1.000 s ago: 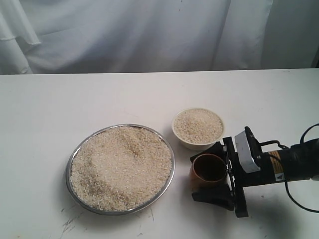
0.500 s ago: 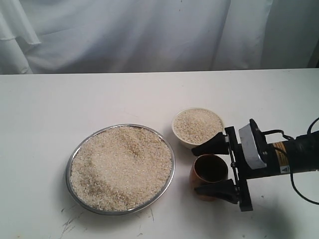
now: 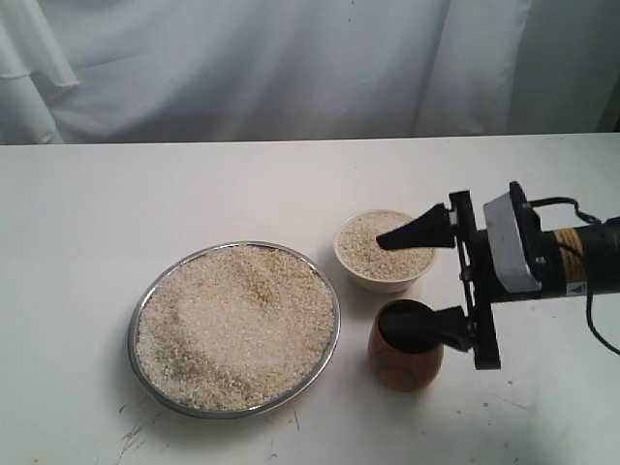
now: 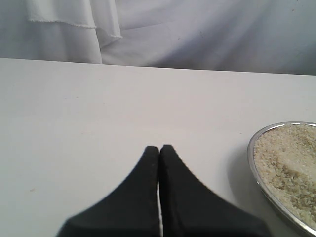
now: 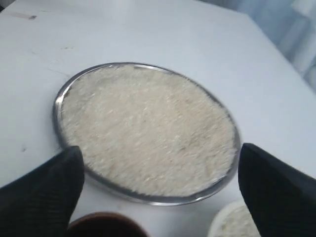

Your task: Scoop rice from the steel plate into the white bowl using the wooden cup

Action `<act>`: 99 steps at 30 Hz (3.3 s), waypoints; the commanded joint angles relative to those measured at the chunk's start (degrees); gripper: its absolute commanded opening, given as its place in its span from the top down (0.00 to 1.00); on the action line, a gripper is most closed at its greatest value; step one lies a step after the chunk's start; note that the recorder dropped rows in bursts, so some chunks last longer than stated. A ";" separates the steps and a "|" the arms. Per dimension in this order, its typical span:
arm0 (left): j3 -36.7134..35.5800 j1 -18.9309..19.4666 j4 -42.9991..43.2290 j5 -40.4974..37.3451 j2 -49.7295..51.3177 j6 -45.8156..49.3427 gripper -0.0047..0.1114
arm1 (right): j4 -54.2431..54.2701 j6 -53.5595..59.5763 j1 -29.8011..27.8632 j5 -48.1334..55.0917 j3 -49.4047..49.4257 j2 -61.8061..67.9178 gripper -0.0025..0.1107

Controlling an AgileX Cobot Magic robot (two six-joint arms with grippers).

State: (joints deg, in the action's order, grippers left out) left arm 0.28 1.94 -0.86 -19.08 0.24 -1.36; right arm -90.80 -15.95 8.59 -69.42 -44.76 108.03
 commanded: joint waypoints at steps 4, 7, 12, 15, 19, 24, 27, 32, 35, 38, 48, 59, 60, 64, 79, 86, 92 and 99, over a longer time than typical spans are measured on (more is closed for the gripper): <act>-0.28 -0.15 0.06 0.81 -0.24 0.01 0.96 | 9.63 -5.21 -0.61 -0.54 -4.71 -10.97 0.29; -0.28 -0.15 0.06 0.81 -0.24 0.01 0.96 | 10.46 -17.46 -0.61 -0.54 -9.77 -14.31 0.35; -0.28 -0.15 0.06 0.81 -0.24 0.01 0.96 | 15.68 -38.01 -1.27 -0.54 -12.25 -15.17 0.72; -0.28 -0.15 0.06 0.81 -0.24 0.01 0.96 | 22.41 -46.39 -1.27 0.20 -12.25 -15.17 0.82; -0.28 -0.15 0.06 0.81 -0.24 0.01 0.96 | 24.24 -48.92 -1.75 6.94 -12.25 -15.17 0.83; -0.28 -0.15 0.06 0.81 -0.24 0.01 0.96 | 22.52 -48.92 -1.75 17.32 -12.15 -15.17 0.83; -0.28 -0.15 0.06 0.81 -0.24 0.01 0.96 | 23.30 -55.16 -1.75 20.12 -12.15 -15.17 0.83; -0.28 -0.15 0.06 0.81 -0.24 0.01 0.96 | 26.23 -55.10 -2.29 22.98 -12.15 -15.17 0.89; -0.28 -0.15 0.06 0.81 -0.24 0.01 0.96 | 27.42 -51.98 -2.29 29.56 -12.15 -15.93 0.93; -0.28 -0.15 0.06 0.81 -0.24 0.01 0.96 | 24.94 -51.46 -1.89 43.49 -12.15 -20.15 0.96; -0.28 -0.15 0.06 0.81 -0.24 0.01 0.96 | 22.13 -45.77 -1.77 68.56 -8.40 -45.12 0.97; -0.28 -0.15 0.06 0.81 -0.24 0.01 0.96 | 23.42 -45.80 -1.77 68.01 16.98 -67.93 0.97; -0.28 -0.15 0.06 0.81 -0.24 0.01 0.96 | 24.29 -45.93 -1.77 68.01 18.83 -68.94 0.97; -0.28 -0.15 0.06 0.81 -0.24 0.01 0.96 | 25.95 -45.93 -1.77 67.57 24.69 -73.02 0.97; -0.28 -0.15 0.06 0.81 -0.24 0.01 0.96 | 81.52 14.03 -1.91 67.35 39.93 -90.86 0.97; -0.28 -0.15 0.06 0.81 -0.24 0.01 0.96 | 84.47 14.13 -1.91 68.85 44.76 -96.82 0.97; -0.28 -0.15 0.06 0.81 -0.24 0.01 0.96 | 85.34 14.06 -1.91 73.83 44.76 -98.05 0.97; -0.28 -0.15 0.06 0.81 -0.24 0.01 0.96 | 86.43 14.21 -1.91 81.80 44.76 -98.05 0.97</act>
State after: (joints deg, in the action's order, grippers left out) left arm 0.28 1.94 -0.86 -19.08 0.24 -1.36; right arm -5.09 -2.36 6.70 10.08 -0.21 10.22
